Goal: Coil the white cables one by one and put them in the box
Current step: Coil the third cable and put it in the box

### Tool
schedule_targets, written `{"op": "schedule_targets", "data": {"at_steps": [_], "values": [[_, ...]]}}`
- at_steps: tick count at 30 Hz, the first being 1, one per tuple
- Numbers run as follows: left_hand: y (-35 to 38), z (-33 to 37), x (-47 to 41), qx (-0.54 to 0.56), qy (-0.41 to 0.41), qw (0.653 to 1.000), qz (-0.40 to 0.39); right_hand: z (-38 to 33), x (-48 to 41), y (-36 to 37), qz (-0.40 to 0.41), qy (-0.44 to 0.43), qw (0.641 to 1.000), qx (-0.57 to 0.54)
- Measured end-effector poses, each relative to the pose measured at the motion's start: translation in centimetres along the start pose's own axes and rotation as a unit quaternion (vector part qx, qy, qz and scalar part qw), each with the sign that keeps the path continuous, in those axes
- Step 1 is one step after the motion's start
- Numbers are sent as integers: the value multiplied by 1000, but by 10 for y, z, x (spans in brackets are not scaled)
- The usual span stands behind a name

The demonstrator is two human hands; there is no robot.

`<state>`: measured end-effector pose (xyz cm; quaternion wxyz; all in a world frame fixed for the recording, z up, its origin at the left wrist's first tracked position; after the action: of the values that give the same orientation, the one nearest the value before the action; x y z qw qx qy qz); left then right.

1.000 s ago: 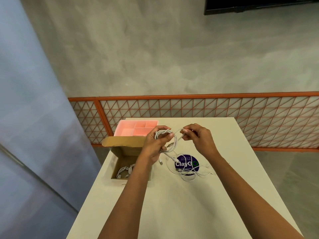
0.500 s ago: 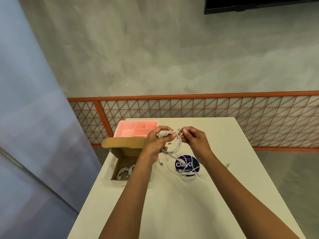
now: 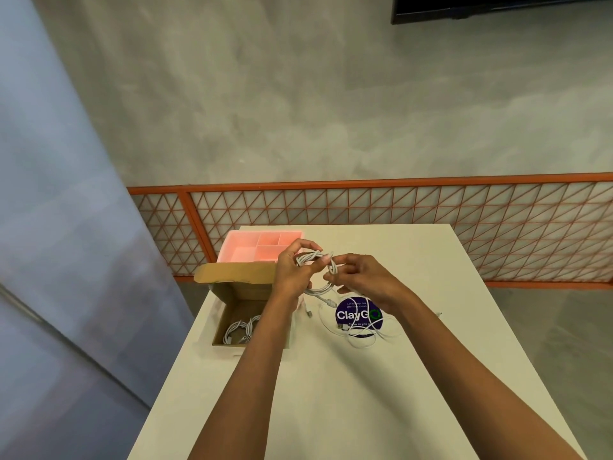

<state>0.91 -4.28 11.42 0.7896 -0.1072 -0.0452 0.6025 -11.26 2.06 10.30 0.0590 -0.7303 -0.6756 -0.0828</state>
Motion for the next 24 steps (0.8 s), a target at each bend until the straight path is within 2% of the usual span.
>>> {"op": "schedule_targets", "data": {"at_steps": [2, 6, 9, 12, 15, 20, 24], "values": [[2, -2, -1, -13, 13, 1000, -6, -7, 0, -5, 24, -4, 998, 59], [9, 0, -5, -51, 76, 995, -26, -21, 2, -15, 140, -3, 975, 173], [11, -1, -8, -80, 93, 992, -17, -22, 4, -12, 147, 28, 949, 277], [10, -3, -9, -104, 99, 990, -2, -26, 6, -8, 124, 21, 933, 338], [5, -5, -8, -95, 93, 991, 12, -32, 12, 1, 68, -17, 934, 351], [-2, -22, -1, 19, -18, 999, -21, -42, 25, 8, -18, -56, 936, 347], [0, -19, 4, 42, -33, 997, -53, -44, 33, 1, -59, -74, 940, 327]]}}
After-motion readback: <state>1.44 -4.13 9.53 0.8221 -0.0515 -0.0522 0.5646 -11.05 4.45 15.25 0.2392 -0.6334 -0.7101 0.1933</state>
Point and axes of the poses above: each hand's wrist, its own x-axis away from the middle knuckle, its own y-axis out of the palm, z = x × y, the point moved 8 cm from there along -x, towards the middle knuckle, and after that the axes turned 10 degrees about -x, right-handed, at the moved point
